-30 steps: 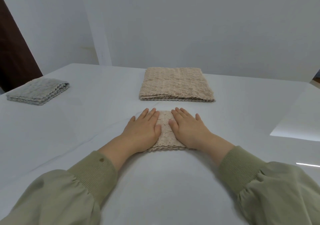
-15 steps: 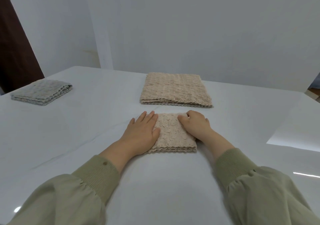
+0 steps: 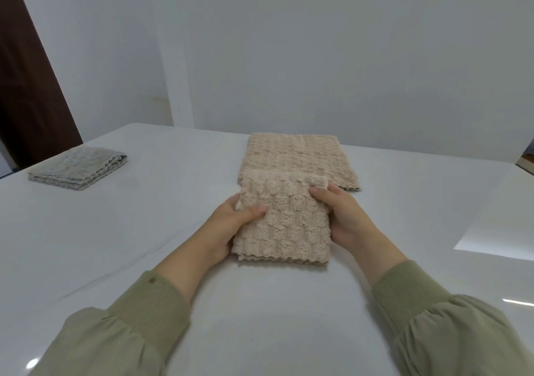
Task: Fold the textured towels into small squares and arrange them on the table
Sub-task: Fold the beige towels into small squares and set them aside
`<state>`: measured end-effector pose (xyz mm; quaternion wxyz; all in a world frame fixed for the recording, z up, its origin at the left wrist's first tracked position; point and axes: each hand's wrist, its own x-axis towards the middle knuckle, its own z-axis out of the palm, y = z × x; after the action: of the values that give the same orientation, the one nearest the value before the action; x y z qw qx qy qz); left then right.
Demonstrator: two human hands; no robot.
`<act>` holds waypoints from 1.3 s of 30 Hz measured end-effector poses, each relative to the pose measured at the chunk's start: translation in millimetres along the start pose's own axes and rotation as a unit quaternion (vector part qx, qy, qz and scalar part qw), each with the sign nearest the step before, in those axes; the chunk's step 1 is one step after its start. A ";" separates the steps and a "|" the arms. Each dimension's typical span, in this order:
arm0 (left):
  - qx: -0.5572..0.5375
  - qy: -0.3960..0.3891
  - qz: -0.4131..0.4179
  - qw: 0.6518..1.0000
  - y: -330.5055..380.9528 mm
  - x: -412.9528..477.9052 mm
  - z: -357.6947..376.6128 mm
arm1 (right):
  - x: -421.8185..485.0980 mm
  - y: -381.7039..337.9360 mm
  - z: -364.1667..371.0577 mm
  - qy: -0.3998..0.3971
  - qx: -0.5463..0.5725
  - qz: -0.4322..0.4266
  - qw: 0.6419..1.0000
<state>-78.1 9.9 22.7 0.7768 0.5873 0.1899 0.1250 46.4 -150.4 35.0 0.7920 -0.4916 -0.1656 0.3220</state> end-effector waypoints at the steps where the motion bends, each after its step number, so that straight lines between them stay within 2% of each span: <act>1: -0.010 -0.018 -0.010 1.000 0.2 -1.5 0.8 | -0.2 -0.6 1.8 -0.001 0.025 0.007 1.000; 2: -0.007 -0.019 -0.010 1.000 -0.5 -2.3 1.3 | 0.9 0.9 2.3 0.002 0.045 0.020 0.999; 5: 0.004 0.043 0.022 0.999 -2.2 1.2 0.8 | 2.1 8.7 7.1 0.003 0.057 0.089 0.994; 8: 0.008 0.079 0.043 0.996 -3.0 6.5 -4.0 | 1.8 13.2 11.0 -0.041 -0.037 0.130 0.990; 11: 0.013 0.089 0.062 0.994 -1.5 9.8 -14.0 | 4.6 14.4 18.5 -0.041 -0.083 0.113 0.989; 16: -0.019 0.065 0.085 0.994 9.3 17.3 -35.4 | 21.4 25.1 43.8 0.021 -0.034 0.070 0.997; 20: -0.039 0.088 0.102 0.990 17.2 27.7 -59.8 | 39.6 30.7 71.8 0.031 0.004 0.082 0.996; 23: -0.062 0.125 0.110 0.984 20.9 41.6 -81.4 | 55.1 34.1 91.3 0.005 0.009 0.089 0.996; 26: -0.079 0.156 0.100 0.980 24.8 57.1 -97.7 | 69.5 38.2 111.4 -0.047 -0.057 0.111 0.991; 28: -0.100 0.183 0.102 0.973 26.7 69.8 -108.4 | 84.2 42.1 120.7 -0.043 -0.085 0.110 0.989; 31: -0.066 0.243 0.113 0.961 32.3 89.8 -125.7 | 115.7 36.9 132.7 -0.001 -0.052 0.119 0.991; 35: -0.072 0.291 0.123 0.946 42.5 118.6 -145.0 | 171.6 20.2 144.9 0.045 -0.029 0.135 0.989; 39: 0.060 0.318 0.104 0.940 43.8 144.4 -152.5 | 228.9 5.1 163.5 0.045 -0.035 0.111 0.992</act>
<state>-14.7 214.3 7.0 0.6221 0.5787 0.3718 0.3740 118.9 115.1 93.6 0.7405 -0.5483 -0.0853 0.3792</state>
